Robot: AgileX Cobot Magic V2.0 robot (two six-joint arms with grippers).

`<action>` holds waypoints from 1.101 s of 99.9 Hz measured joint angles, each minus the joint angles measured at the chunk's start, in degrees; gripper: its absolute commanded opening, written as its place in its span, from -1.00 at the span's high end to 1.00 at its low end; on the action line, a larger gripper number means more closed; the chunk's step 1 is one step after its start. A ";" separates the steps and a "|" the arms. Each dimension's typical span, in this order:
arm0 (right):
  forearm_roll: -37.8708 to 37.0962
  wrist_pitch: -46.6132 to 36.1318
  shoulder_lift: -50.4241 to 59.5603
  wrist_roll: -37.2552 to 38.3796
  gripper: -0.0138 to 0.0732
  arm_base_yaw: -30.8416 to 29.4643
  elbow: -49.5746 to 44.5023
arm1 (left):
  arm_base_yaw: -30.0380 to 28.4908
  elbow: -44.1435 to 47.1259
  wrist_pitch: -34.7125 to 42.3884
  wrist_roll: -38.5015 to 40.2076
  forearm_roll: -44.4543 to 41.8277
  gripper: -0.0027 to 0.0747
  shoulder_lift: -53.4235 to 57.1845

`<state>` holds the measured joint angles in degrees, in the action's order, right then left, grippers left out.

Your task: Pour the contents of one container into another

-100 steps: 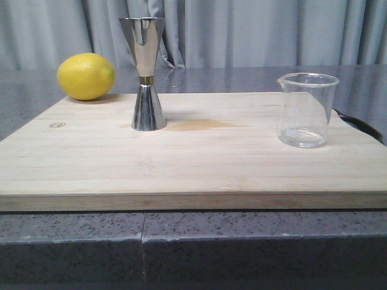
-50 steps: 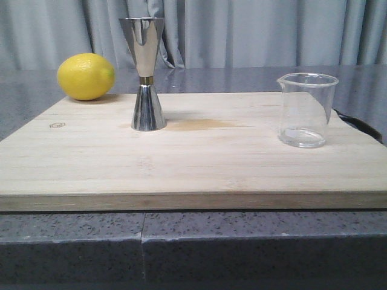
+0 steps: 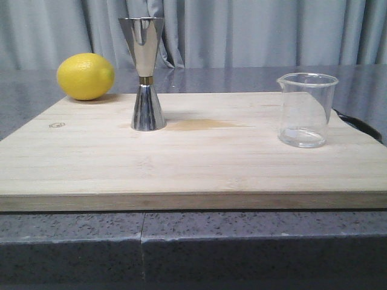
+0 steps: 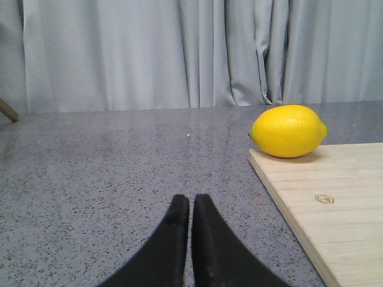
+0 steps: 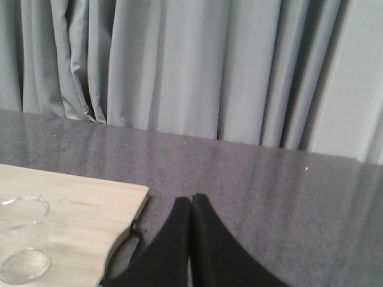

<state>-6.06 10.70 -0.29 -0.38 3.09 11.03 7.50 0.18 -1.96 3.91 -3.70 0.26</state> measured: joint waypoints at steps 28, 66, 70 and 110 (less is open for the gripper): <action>1.39 -1.65 0.78 6.78 0.85 -1.73 -9.49 | 0.00 0.00 -0.09 0.00 0.00 0.98 0.00; 1.47 -4.56 0.78 8.99 0.85 -1.73 -11.97 | 0.00 0.00 -0.09 0.00 0.00 0.98 0.00; 1.47 -4.56 0.78 8.99 0.85 -1.73 -11.97 | 0.00 0.00 -0.09 0.00 0.00 0.98 0.00; 1.51 -4.56 0.78 9.19 0.85 -1.73 -11.97 | 0.00 0.00 -0.09 0.00 0.00 0.98 0.00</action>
<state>-4.54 6.14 0.49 8.81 1.36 -0.94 7.50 0.18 -2.06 3.91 -3.70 0.26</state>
